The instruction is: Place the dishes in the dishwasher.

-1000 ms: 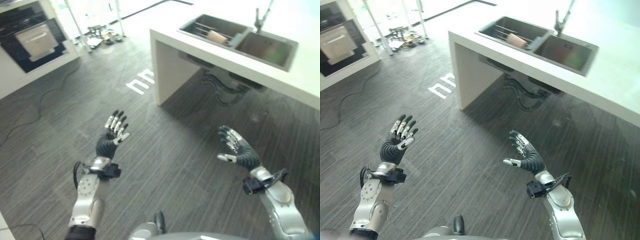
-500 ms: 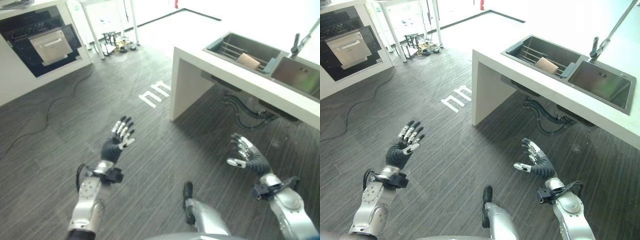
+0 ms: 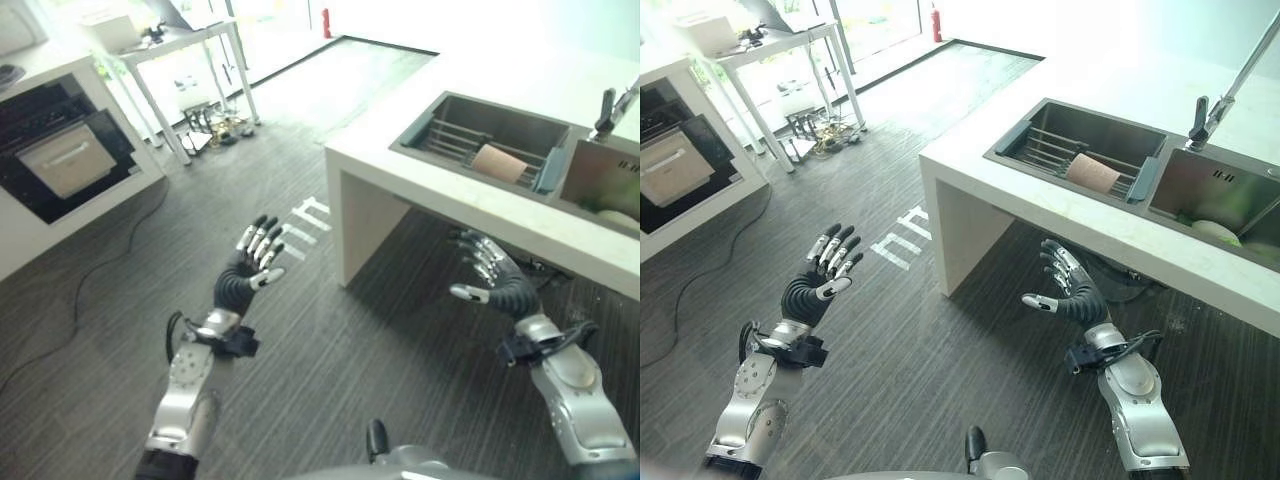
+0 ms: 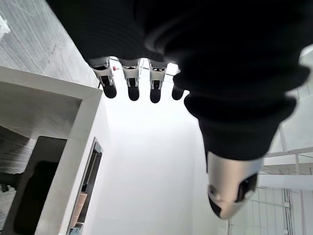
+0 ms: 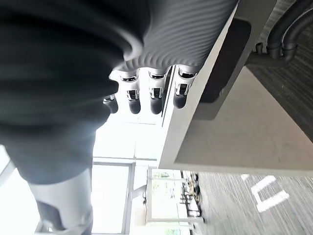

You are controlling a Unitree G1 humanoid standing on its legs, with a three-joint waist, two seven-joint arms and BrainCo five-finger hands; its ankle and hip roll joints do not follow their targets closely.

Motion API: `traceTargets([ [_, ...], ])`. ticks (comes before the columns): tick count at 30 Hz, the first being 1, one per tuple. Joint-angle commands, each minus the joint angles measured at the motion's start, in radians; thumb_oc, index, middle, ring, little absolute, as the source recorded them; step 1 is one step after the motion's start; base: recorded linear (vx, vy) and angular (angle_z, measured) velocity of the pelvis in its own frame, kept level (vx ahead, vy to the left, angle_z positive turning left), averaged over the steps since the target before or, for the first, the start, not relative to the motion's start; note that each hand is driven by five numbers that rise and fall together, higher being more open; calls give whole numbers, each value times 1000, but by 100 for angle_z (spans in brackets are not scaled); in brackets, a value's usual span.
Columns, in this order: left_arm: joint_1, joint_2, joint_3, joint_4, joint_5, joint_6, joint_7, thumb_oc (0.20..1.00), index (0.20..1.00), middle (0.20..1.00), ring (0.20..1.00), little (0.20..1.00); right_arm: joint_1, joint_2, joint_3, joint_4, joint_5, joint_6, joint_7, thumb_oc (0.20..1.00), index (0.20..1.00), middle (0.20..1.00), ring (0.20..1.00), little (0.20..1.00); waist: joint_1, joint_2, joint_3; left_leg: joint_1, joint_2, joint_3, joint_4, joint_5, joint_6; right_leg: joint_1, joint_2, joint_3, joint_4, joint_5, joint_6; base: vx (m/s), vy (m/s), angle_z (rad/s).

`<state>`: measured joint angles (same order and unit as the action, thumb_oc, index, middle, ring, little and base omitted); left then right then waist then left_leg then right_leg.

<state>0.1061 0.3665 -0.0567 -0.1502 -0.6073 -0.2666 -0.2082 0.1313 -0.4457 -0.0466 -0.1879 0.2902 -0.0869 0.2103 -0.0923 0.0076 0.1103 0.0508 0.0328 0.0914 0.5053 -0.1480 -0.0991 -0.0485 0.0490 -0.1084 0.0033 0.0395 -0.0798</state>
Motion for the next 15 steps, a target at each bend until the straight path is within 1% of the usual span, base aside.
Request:
traceTargets([
  [1, 2, 39, 79, -78, 27, -200, -7, 1000, 1000, 1000, 1000, 1000, -23, -42, -35, -93, 98, -129, 46, 1000, 1000, 1000, 1000, 1000, -1, -51, -28, -68, 29, -43, 147, 169, 20, 74, -57, 7, -65, -15, 88, 178, -296, -67],
  [2, -9, 32, 85, -98, 32, -235, -7, 1000, 1000, 1000, 1000, 1000, -25, -45, -52, -121, 115, -151, 51, 1000, 1000, 1000, 1000, 1000, 3, -61, -20, -144, 20, -66, 227, 160, 41, 88, -50, 32, -57, -22, 80, 178, -228, -59],
  [3, -29, 30, 93, -117, 33, -245, -8, 1000, 1000, 1000, 1000, 1000, -43, -48, -60, -138, 136, -156, 43, 1000, 1000, 1000, 1000, 1000, 15, -69, -13, -194, 1, -75, 207, 127, 64, 101, -45, 48, -60, -25, 85, 183, -162, -58],
  [4, -39, 32, 97, -131, 35, -247, -3, 1000, 1000, 1000, 1000, 1000, -57, -51, -64, -149, 156, -151, 42, 1000, 1000, 1000, 1000, 1000, 22, -72, -12, -200, -9, -74, 157, 110, 74, 107, -41, 61, -63, -30, 91, 232, -53, -26],
  [5, -51, 38, 102, -147, 45, -251, -2, 1000, 1000, 1000, 1000, 1000, -74, -52, -70, -161, 178, -146, 43, 1000, 1000, 1000, 1000, 1000, 24, -69, -14, -180, -8, -65, 30, 101, 75, 116, -30, 83, -67, -42, 100, 267, 39, -45],
  [6, -62, 40, 104, -151, 53, -246, -2, 1000, 1000, 1000, 1000, 1000, -82, -43, -74, -172, 178, -138, 48, 1000, 1000, 1000, 1000, 1000, 26, -64, -15, -145, -14, -63, -122, 95, 72, 124, -24, 107, -74, -53, 110, 300, 85, -41],
  [7, -68, 40, 102, -149, 64, -241, 2, 1000, 1000, 1000, 1000, 1000, -85, -34, -74, -177, 169, -131, 54, 1000, 1000, 1000, 1000, 1000, 28, -55, -18, -118, -23, -80, -242, 87, 68, 128, -20, 121, -77, -61, 118, 272, 102, -50],
  [8, -71, 39, 99, -147, 69, -232, 12, 1000, 1000, 1000, 1000, 1000, -85, -26, -71, -180, 155, -127, 58, 1000, 1000, 1000, 1000, 1000, 31, -47, -20, -96, -28, -101, -335, 84, 63, 132, -17, 132, -77, -68, 123, 252, 86, -43],
  [9, -71, 37, 96, -143, 65, -221, 22, 1000, 1000, 1000, 1000, 1000, -85, -19, -68, -183, 142, -123, 59, 1000, 1000, 1000, 1000, 1000, 36, -42, -22, -74, -32, -118, -417, 90, 59, 139, -16, 145, -80, -75, 127, 283, 94, -40],
  [10, -71, 29, 90, -137, 48, -200, 30, 1000, 1000, 1000, 1000, 1000, -87, -10, -63, -189, 126, -111, 59, 1000, 1000, 1000, 1000, 1000, 46, -32, -26, -72, -35, -141, -515, 127, 52, 144, -8, 165, -83, -80, 130, 440, 170, -68],
  [11, -55, 17, 84, -131, 61, -207, 23, 1000, 1000, 1000, 1000, 1000, -80, -8, -65, -200, 125, -103, 65, 1000, 1000, 1000, 1000, 1000, 69, -19, -26, -118, -48, -191, -581, 198, 37, 179, 11, 201, -90, -103, 128, 436, 169, -77],
  [12, -49, 15, 83, -133, 67, -210, 24, 1000, 1000, 1000, 1000, 1000, -79, -10, -66, -204, 131, -101, 71, 1000, 1000, 1000, 1000, 1000, 76, -20, -26, -135, -56, -208, -579, 202, 35, 193, 12, 211, -90, -115, 126, 402, 186, -107],
  [13, -40, 12, 88, -142, 77, -210, 22, 1000, 1000, 1000, 1000, 1000, -79, -15, -71, -209, 138, -99, 81, 1000, 1000, 1000, 1000, 1000, 92, -22, -22, -176, -67, -225, -551, 215, 37, 203, 12, 224, -90, -120, 122, 260, 156, -94],
  [14, -36, 8, 92, -146, 83, -211, 19, 1000, 1000, 1000, 1000, 1000, -83, -18, -71, -211, 137, -99, 86, 1000, 1000, 1000, 1000, 1000, 99, -24, -22, -183, -70, -236, -543, 213, 43, 206, 6, 223, -87, -125, 122, 452, 346, -127],
  [15, -42, 19, 101, -142, 84, -213, 9, 1000, 1000, 1000, 1000, 1000, -67, -16, -87, -217, 154, -107, 100, 1000, 1000, 1000, 1000, 1000, 94, -25, -27, -149, -61, -201, -559, 200, 62, 206, -17, 189, -61, -137, 133, 421, 320, -116],
])
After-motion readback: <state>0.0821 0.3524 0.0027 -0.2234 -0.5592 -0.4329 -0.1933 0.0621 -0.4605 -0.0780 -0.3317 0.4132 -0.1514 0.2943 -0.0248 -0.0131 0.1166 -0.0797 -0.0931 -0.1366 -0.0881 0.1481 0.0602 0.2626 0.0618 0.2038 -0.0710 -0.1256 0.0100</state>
